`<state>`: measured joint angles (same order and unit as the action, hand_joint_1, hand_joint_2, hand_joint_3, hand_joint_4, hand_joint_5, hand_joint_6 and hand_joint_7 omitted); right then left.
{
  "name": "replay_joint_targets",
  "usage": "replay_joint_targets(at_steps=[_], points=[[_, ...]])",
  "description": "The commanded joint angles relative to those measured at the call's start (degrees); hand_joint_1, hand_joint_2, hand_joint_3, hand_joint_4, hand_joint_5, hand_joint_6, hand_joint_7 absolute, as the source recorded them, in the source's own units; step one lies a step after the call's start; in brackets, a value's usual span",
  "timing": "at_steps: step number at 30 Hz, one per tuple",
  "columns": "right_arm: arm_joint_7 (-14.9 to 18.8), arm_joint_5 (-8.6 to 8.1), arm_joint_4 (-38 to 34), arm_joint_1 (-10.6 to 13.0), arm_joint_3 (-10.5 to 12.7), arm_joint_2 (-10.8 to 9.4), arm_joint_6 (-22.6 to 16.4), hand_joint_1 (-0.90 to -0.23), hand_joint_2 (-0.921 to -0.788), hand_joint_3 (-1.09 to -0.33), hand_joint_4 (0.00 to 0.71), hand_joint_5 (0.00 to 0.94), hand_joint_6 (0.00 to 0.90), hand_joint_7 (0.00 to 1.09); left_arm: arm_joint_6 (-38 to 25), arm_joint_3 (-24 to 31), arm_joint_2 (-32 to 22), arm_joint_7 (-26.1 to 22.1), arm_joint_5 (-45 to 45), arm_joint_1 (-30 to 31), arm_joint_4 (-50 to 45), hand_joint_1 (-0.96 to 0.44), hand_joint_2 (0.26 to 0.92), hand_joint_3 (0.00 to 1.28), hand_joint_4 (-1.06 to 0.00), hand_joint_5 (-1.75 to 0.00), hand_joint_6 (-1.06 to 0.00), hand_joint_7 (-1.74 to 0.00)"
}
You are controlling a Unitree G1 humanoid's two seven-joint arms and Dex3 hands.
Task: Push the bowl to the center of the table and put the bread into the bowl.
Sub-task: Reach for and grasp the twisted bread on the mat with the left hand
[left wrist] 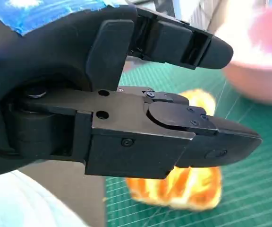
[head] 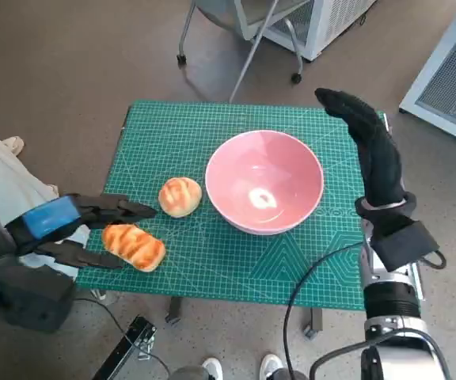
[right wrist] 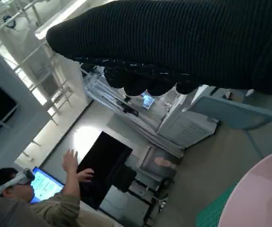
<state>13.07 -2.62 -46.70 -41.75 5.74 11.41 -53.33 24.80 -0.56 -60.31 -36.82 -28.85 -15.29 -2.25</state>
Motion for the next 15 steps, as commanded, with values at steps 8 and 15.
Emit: replay_joint_targets(at_steps=[8, 15], points=[[-0.74, -0.17, 0.86, 2.46, 0.27, -0.34, 1.07, -0.607, -0.921, -0.755, 0.227, 0.125, -0.001, 0.97, 2.69, -7.19, 0.08, 3.21, -13.06, -4.10, 2.07, -0.14, 0.772, 0.00, -0.49, 0.00, -0.62, -0.14], [-1.05, -0.20, 2.32, 3.38, 0.42, -0.40, 1.72, -0.602, -0.921, -0.756, 0.221, 0.130, -0.001, 0.97, 2.84, -11.14, 0.08, 4.28, -20.66, -6.04, 3.67, -0.17, 0.779, 0.01, -0.47, 0.00, -0.61, -0.10]])
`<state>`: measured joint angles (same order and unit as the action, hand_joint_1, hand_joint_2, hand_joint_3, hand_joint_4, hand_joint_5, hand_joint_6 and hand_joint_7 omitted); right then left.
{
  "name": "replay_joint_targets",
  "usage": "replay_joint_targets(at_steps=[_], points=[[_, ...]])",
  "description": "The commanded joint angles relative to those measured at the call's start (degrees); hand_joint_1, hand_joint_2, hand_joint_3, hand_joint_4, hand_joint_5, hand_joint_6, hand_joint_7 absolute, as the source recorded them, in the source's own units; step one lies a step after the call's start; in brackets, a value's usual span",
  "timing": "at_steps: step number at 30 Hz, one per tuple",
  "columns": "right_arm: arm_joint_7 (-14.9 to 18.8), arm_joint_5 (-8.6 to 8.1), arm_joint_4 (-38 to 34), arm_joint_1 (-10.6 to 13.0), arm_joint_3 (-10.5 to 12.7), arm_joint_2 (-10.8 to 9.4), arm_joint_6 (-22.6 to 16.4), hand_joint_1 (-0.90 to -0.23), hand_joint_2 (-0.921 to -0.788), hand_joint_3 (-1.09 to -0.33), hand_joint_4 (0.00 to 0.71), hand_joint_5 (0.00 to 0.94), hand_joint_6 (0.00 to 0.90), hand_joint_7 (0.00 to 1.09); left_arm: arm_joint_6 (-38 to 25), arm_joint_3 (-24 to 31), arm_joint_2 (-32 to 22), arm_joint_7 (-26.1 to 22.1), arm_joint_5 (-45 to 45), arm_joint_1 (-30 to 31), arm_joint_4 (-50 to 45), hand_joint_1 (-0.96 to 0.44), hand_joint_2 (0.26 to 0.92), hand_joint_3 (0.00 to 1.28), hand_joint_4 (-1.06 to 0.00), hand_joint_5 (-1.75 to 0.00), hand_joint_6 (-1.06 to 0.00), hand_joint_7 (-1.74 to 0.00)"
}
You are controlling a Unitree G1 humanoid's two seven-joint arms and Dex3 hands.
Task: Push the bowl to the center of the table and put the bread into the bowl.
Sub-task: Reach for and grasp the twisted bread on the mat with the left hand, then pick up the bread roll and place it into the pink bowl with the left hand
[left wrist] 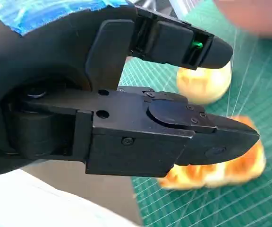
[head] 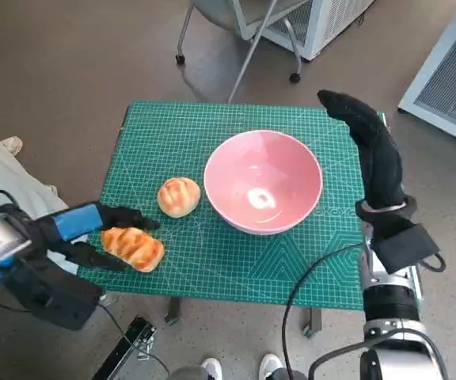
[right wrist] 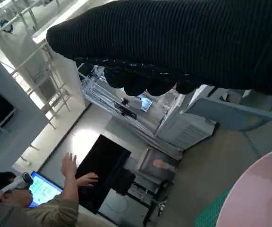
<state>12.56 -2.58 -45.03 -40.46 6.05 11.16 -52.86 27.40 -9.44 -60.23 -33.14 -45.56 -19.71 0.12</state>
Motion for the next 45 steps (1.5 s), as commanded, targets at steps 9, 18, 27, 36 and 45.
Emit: replay_joint_targets(at_steps=[9, 18, 27, 36, 45], points=[[-1.73, 0.45, 3.06, 3.63, 0.11, -0.10, 2.43, -0.603, -0.921, -0.756, 0.212, 0.134, -0.001, 0.96, -3.45, -6.17, 1.96, -1.22, -9.61, -3.14, 4.46, -0.21, 0.783, 0.01, -0.42, 0.00, -0.56, -0.05], [-2.77, 1.00, 4.52, 4.82, 0.07, 0.06, 3.20, -0.596, -0.921, -0.754, 0.215, 0.145, -0.001, 0.96, -5.01, -10.06, 4.15, 0.65, -13.04, -4.58, 10.42, -0.04, 0.889, 0.06, -0.45, -0.02, -0.57, -0.03], [-3.51, 1.24, 5.25, 5.57, 0.14, 0.33, 3.92, -0.600, -0.921, -0.748, 0.216, 0.158, -0.001, 0.93, -4.29, -12.92, 6.18, 9.14, -14.32, -7.79, 18.69, 0.02, 0.920, 0.26, -0.42, -1.00, -0.57, -0.96], [-3.71, 1.21, 5.63, 5.99, 0.03, 0.22, 3.91, -0.604, -0.921, -0.744, 0.231, 0.177, -0.001, 0.93, -3.67, -14.83, 6.89, 15.43, -14.50, -10.13, 23.67, 0.00, 0.921, 0.21, -0.49, -1.21, -0.52, -1.42], [-3.57, 0.82, 5.59, 6.16, 0.02, 0.08, 4.04, -0.606, -0.921, -0.742, 0.230, 0.188, -0.001, 0.92, -2.47, -14.99, 6.43, 17.93, -12.66, -12.81, 25.48, 0.00, 0.877, 0.30, -0.49, -1.32, -0.48, -1.42]])
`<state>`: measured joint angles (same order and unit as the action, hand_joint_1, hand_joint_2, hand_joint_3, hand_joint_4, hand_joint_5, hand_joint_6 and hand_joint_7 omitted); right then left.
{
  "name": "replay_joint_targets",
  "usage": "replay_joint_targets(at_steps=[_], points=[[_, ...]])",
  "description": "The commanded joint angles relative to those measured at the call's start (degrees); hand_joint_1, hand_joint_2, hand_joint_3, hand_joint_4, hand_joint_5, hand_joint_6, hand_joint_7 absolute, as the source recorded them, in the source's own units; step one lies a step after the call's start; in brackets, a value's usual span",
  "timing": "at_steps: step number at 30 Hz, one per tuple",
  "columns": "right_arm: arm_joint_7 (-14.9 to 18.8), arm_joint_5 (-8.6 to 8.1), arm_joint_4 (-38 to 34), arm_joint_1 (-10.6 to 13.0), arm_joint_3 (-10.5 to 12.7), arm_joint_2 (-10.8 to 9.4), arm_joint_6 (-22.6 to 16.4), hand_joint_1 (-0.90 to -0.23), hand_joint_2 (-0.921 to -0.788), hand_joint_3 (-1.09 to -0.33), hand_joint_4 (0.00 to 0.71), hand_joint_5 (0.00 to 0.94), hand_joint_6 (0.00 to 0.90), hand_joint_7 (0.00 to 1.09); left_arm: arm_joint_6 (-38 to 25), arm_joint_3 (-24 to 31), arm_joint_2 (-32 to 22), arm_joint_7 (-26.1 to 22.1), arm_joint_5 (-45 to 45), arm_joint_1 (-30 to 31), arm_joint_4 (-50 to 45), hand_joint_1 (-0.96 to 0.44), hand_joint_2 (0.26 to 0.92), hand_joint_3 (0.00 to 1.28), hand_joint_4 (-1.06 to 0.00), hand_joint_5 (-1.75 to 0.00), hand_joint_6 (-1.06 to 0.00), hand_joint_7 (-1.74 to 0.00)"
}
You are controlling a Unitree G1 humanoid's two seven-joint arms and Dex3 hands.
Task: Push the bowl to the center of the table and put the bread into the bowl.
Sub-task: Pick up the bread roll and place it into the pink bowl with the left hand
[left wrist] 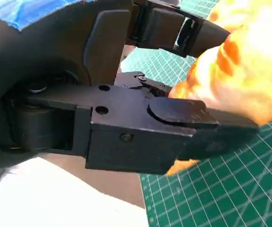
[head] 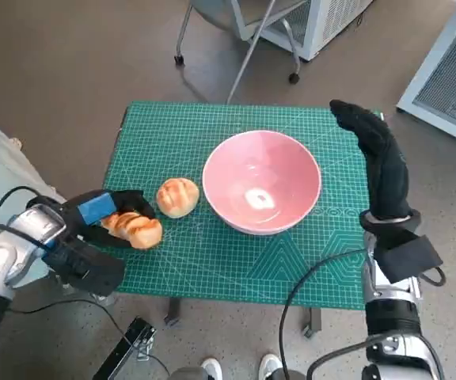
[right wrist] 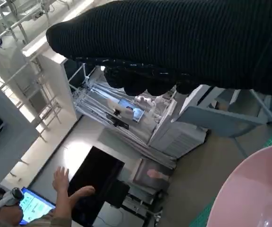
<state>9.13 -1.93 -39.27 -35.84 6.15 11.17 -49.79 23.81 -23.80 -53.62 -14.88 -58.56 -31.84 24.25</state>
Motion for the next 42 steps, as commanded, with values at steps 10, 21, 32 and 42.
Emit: replay_joint_targets(at_steps=[10, 21, 32, 42], points=[[0.26, -0.32, -0.74, 1.41, -0.03, 0.06, 0.93, -0.605, -0.921, -0.743, 0.223, 0.199, -0.001, 0.93, 2.58, 3.40, -2.38, -1.78, 5.37, -3.70, -1.09, 0.00, 0.918, 0.16, -0.50, -1.31, -0.62, -1.22], [0.56, -0.67, -0.82, 1.05, 0.01, 0.08, 1.19, -0.601, -0.921, -0.747, 0.209, 0.207, -0.001, 0.93, 2.38, 9.88, -2.77, -6.20, 13.32, -8.44, -6.79, 0.00, 0.920, 0.11, -0.54, -1.23, -0.69, -1.19], [0.39, -0.31, -1.12, 0.55, -0.08, 0.13, 1.20, -0.601, -0.921, -0.745, 0.205, 0.218, -0.001, 0.93, 4.93, 8.27, 3.72, -2.55, 11.88, -19.89, -7.41, 0.00, 0.918, 0.09, -0.59, -1.13, -0.70, -1.23], [0.92, -0.82, -1.42, 0.26, -0.06, 0.18, 1.09, -0.598, -0.921, -0.746, 0.204, 0.230, -0.001, 0.92, 3.29, 1.01, 15.29, -1.53, 6.74, -28.93, -1.71, 0.00, 0.920, 0.09, -0.57, -1.17, -0.69, -1.21]])
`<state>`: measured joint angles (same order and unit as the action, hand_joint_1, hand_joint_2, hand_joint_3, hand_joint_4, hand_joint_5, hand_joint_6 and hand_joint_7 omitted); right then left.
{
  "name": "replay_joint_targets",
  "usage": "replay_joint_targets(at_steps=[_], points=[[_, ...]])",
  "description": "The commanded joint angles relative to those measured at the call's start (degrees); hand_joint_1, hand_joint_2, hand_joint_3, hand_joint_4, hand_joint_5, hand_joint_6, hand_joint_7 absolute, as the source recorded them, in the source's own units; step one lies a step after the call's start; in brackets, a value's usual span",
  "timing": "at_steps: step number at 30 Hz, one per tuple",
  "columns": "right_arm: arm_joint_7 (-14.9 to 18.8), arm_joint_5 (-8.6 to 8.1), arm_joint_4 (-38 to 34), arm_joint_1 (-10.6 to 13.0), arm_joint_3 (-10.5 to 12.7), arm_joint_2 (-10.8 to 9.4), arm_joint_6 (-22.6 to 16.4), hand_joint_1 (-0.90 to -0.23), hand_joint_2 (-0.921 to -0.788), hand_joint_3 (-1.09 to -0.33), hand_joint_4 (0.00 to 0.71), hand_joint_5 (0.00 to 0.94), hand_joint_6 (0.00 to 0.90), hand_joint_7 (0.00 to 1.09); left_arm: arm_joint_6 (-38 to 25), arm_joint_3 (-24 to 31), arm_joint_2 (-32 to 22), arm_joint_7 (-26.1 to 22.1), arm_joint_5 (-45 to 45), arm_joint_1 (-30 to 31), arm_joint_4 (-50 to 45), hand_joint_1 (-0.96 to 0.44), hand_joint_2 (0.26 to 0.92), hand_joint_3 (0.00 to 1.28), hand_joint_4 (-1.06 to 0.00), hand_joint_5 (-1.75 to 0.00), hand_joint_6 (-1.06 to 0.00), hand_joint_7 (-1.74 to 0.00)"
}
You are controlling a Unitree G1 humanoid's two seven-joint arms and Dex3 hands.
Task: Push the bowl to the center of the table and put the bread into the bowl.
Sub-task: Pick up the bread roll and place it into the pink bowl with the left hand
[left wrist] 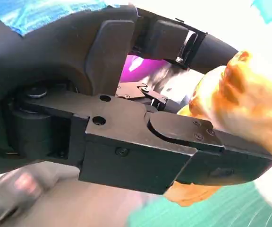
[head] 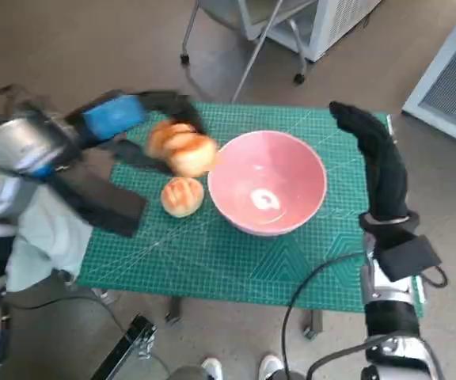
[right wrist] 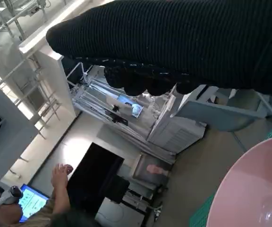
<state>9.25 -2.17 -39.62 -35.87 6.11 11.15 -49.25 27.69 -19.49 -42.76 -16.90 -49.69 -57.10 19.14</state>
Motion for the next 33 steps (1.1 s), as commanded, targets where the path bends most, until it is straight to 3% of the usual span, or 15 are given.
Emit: replay_joint_targets(at_steps=[1, 8, 11, 14, 22, 24, 26, 27, 28, 29, 32, 33], points=[[0.86, -0.62, -1.19, 0.25, 0.00, 0.21, 0.49, -0.599, -0.921, -0.746, 0.203, 0.232, -0.001, 0.92, -0.62, -4.01, 5.44, 0.75, -2.58, -4.54, 4.61, 0.00, 0.920, 0.09, -0.58, -1.14, -0.69, -1.23], [1.07, -0.65, 0.02, 1.08, 0.12, 0.55, 0.39, -0.606, -0.921, -0.742, 0.200, 0.240, -0.001, 0.92, 0.04, -8.96, 12.14, 4.96, -5.30, -9.50, 15.96, 0.00, 0.921, 0.07, -0.64, -1.02, -0.69, -1.28], [1.28, -0.79, 0.43, 1.43, 0.18, 0.88, 0.36, -0.612, -0.921, -0.737, 0.197, 0.244, -0.001, 0.91, 0.44, -11.12, 14.34, 7.38, -6.55, -11.25, 21.33, 0.00, 0.921, 0.08, -0.64, -1.07, -0.67, -1.25], [2.00, -1.51, 0.72, 1.92, 0.42, 1.35, 0.27, -0.615, -0.921, -0.732, 0.195, 0.248, -0.001, 0.90, 0.06, -13.57, 17.22, 10.05, -8.01, -13.17, 27.77, 0.00, 0.921, 0.09, -0.63, -1.15, -0.64, -1.22], [4.18, -4.46, 1.33, 2.98, 1.09, 1.98, 0.57, -0.605, -0.921, -0.715, 0.191, 0.244, -0.001, 0.87, -1.80, -18.25, 22.74, 13.63, -9.81, -16.26, 38.48, 0.00, 0.920, 0.12, -0.59, -1.12, -0.62, -1.33], [4.42, -4.88, 1.37, 3.25, 1.30, 2.13, 0.58, -0.605, -0.921, -0.710, 0.192, 0.241, -0.001, 0.86, -2.38, -18.77, 23.68, 13.02, -9.34, -16.38, 40.03, 0.00, 0.921, 0.12, -0.58, -1.19, -0.62, -1.27], [4.45, -5.05, 1.57, 3.59, 1.45, 2.31, 0.56, -0.605, -0.921, -0.706, 0.194, 0.237, -0.001, 0.86, -3.40, -19.45, 24.55, 11.63, -9.17, -16.32, 41.56, 0.00, 0.921, 0.22, -0.44, -1.33, -0.53, -1.35], [4.43, -5.06, 1.67, 3.72, 1.50, 2.38, 0.54, -0.605, -0.921, -0.705, 0.195, 0.237, -0.001, 0.86, -3.85, -19.80, 24.83, 11.07, -9.21, -16.31, 42.16, 0.02, 0.919, 0.22, -0.38, -1.16, -0.47, -1.20], [4.37, -5.01, 1.77, 3.89, 1.58, 2.46, 0.46, -0.604, -0.921, -0.704, 0.196, 0.235, -0.001, 0.85, -4.82, -20.15, 25.01, 9.42, -9.29, -16.33, 42.43, 0.04, 0.919, 0.21, -0.35, -0.79, -0.43, -0.88], [4.33, -4.97, 1.84, 4.00, 1.64, 2.50, 0.40, -0.603, -0.921, -0.702, 0.197, 0.233, -0.001, 0.85, -5.52, -20.42, 25.12, 8.24, -9.29, -16.37, 42.58, 0.04, 0.912, 0.16, -0.25, -0.51, -0.36, -0.61], [4.18, -4.57, 1.86, 4.30, 1.93, 2.91, -0.02, -0.600, -0.921, -0.698, 0.202, 0.226, 0.000, 0.84, -8.70, -20.59, 26.14, 1.56, -8.39, -16.61, 41.59, -0.04, 0.882, 0.07, -0.09, -0.17, -0.25, -0.24], [4.12, -4.43, 1.82, 4.33, 2.01, 3.01, -0.13, -0.598, -0.921, -0.699, 0.206, 0.219, 0.001, 0.84, -9.27, -20.70, 26.34, 0.32, -8.25, -16.63, 41.26, -0.06, 0.875, 0.06, -0.07, -0.13, -0.23, -0.20]])
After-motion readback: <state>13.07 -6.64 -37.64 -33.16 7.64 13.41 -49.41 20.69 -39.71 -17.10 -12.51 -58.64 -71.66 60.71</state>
